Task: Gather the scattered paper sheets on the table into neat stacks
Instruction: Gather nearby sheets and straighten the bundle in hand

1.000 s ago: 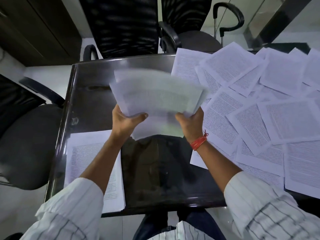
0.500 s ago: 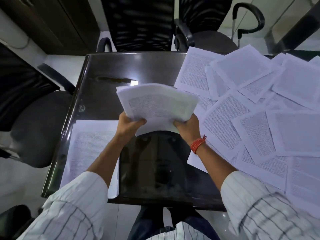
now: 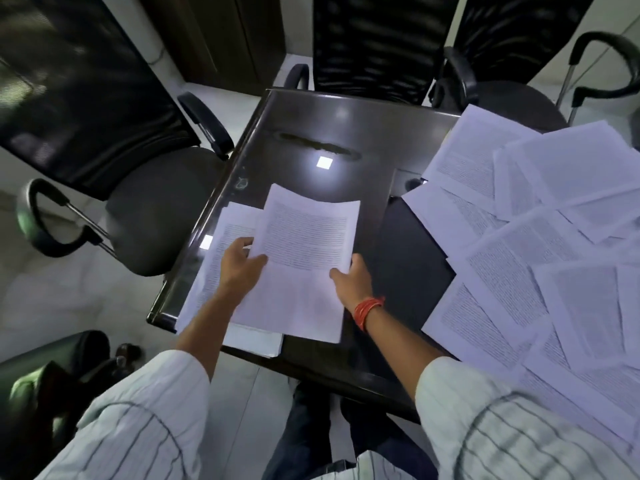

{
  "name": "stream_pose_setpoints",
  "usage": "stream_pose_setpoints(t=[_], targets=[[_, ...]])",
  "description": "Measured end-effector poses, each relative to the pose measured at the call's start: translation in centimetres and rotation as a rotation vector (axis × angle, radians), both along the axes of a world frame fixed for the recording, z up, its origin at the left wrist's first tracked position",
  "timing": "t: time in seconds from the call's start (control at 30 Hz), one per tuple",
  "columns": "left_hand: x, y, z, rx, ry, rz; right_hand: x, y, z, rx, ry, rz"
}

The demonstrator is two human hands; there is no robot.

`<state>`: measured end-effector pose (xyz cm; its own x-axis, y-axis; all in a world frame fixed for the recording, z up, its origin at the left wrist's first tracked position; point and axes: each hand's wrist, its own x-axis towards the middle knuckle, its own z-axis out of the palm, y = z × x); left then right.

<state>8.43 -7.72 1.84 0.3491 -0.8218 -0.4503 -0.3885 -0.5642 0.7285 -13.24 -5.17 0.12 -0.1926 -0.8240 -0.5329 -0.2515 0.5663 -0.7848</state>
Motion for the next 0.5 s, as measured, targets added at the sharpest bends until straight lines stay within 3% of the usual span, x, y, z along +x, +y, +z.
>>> stream_pose_setpoints(t=[0.27,0.5], targets=[[8.2,1.6,-0.6,0.026,-0.169,-0.023,8.4,-0.9,-0.6,0.016,0.085,0.236],[8.1,0.5,-1.1,0.230,-0.372,-0.218,8.2,-0.4,-1.9,0.047,0.345,0.441]])
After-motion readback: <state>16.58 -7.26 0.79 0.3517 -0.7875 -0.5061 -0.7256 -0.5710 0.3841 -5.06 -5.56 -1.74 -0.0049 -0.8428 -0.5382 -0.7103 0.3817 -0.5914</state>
